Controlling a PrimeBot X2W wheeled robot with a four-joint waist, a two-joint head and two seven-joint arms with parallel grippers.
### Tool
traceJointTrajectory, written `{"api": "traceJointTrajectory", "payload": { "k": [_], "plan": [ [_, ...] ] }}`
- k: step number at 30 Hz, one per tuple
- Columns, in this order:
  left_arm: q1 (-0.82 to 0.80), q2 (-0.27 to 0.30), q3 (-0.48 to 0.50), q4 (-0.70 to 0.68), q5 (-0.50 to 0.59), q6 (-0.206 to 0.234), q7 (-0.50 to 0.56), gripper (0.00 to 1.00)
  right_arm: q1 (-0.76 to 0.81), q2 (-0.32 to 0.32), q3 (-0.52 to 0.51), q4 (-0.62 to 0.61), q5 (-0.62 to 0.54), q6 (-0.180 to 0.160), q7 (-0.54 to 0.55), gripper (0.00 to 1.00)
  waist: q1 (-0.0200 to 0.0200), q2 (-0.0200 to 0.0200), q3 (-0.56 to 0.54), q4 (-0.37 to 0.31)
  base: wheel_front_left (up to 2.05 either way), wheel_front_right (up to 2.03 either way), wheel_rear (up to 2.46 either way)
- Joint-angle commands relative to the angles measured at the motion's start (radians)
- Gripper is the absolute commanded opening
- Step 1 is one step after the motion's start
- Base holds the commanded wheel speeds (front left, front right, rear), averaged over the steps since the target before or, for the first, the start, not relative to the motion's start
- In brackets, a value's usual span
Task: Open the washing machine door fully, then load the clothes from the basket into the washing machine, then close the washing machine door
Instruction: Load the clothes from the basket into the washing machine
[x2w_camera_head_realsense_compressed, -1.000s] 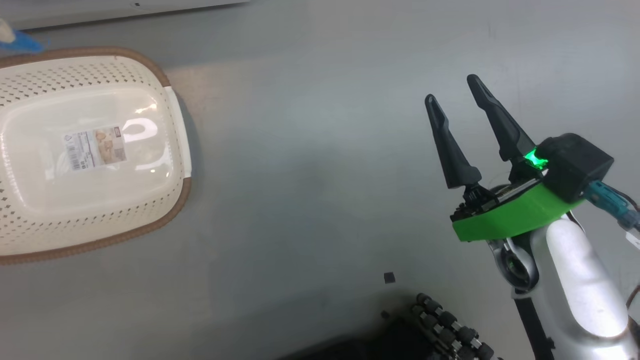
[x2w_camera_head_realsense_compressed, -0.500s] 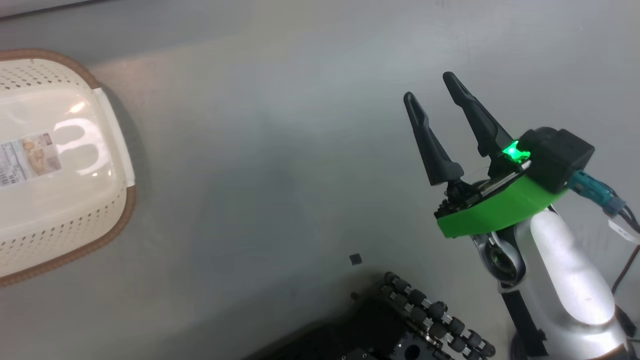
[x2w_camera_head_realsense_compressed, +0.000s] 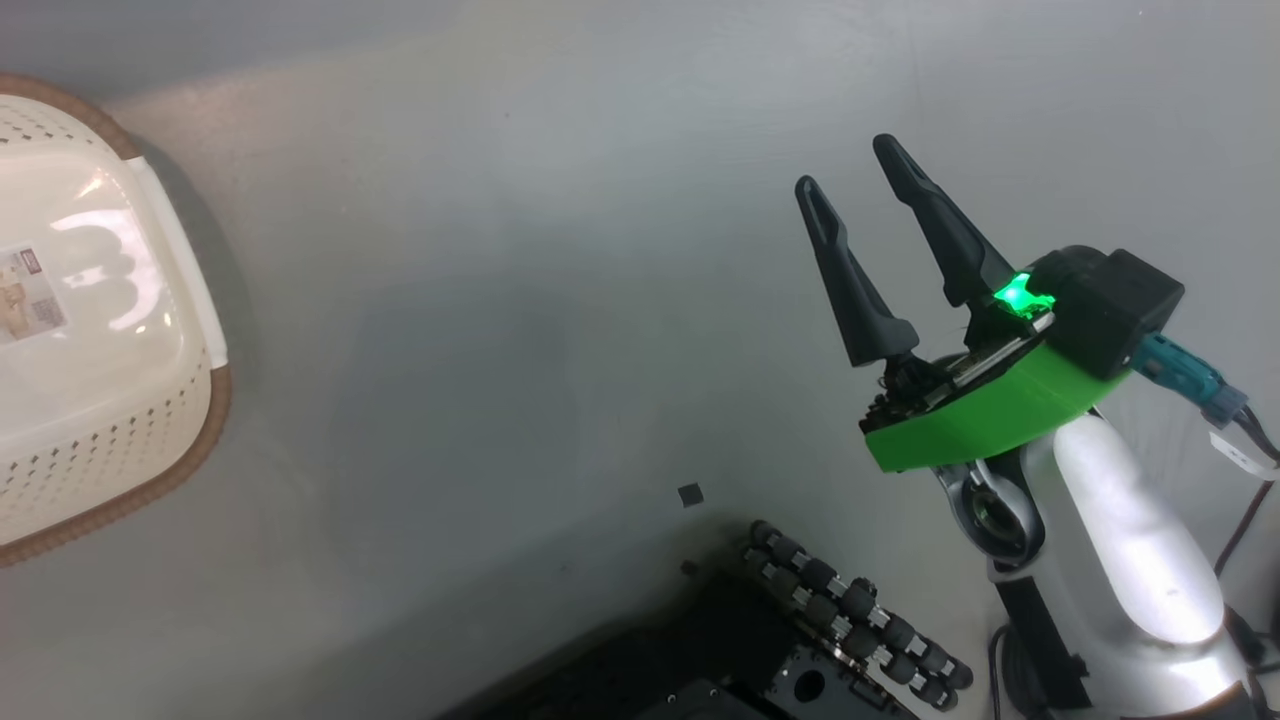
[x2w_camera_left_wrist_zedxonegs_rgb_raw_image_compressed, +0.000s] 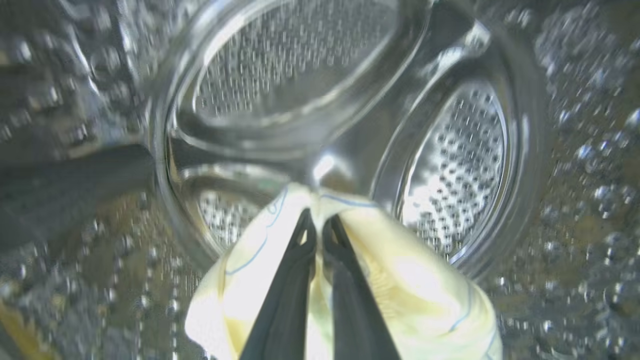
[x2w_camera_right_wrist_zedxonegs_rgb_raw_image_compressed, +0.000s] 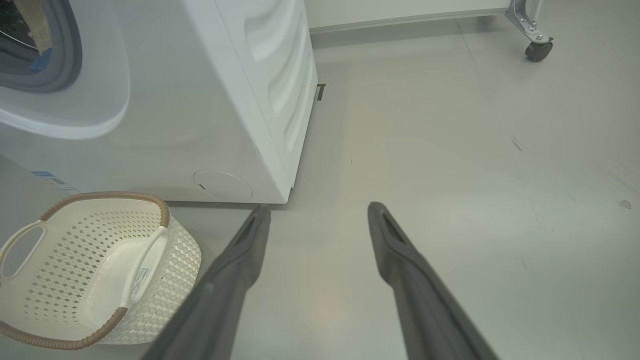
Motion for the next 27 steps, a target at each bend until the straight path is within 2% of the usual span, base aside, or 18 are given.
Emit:
{"api": "traceJointTrajectory", "payload": {
  "k": [1,6,10,13,17,20,23,25,26,27],
  "plan": [
    [0.014,0.027,0.014,-0.019,-0.006,0.012,0.027,0.0,0.021,-0.004,0.005,-0.026,0.006,0.003,-0.009,1.0,0.0,0.0,0.003,0.007,0.0,0.0,0.0],
    [0.076,0.002,0.042,0.046,-0.076,0.062,0.249,0.0,0.022,-0.004,-0.005,-0.028,-0.002,0.003,-0.009,1.0,0.0,0.0,0.0,0.022,0.0,0.0,0.0],
    [0.08,0.012,0.051,-0.005,-0.093,0.081,0.338,0.0,0.026,-0.004,-0.008,-0.028,-0.008,0.003,-0.009,1.0,0.0,0.0,-0.001,0.03,0.0,0.0,0.0],
    [0.058,0.034,0.044,-0.066,-0.074,0.08,0.318,0.0,0.023,-0.004,0.0,-0.026,-0.007,0.003,-0.009,1.0,0.0,0.0,0.004,0.026,0.0,0.0,0.0],
    [0.02,0.068,0.031,-0.126,-0.029,0.059,0.151,0.0,0.014,-0.004,0.015,-0.027,0.01,0.003,-0.009,1.0,0.0,0.0,0.012,0.007,0.0,0.0,0.0],
    [0.021,0.076,0.027,-0.103,-0.027,0.046,0.094,0.0,0.014,-0.004,0.016,-0.025,0.017,0.003,-0.009,1.0,0.0,0.0,0.013,0.001,0.0,0.0,0.0],
    [0.038,0.075,0.031,-0.06,-0.046,0.043,0.11,0.0,0.016,-0.004,0.015,-0.023,0.018,0.003,-0.009,1.0,0.0,0.0,0.013,0.001,0.0,0.0,0.0],
    [0.061,0.066,0.042,-0.012,-0.08,0.048,0.175,0.0,0.019,-0.004,0.012,-0.023,0.017,0.003,-0.009,1.0,0.0,0.0,0.012,0.005,0.0,0.0,0.0],
    [0.068,0.059,0.051,0.003,-0.097,0.057,0.203,0.19,0.02,-0.004,0.01,-0.023,0.016,0.003,-0.009,1.0,0.0,0.0,0.012,0.007,0.0,0.0,0.0],
    [0.075,0.055,0.054,0.012,-0.105,0.065,0.226,0.64,0.02,-0.004,0.007,-0.023,0.014,0.003,-0.009,1.0,0.0,0.0,0.013,0.011,0.0,0.0,0.0]
  ]
}}
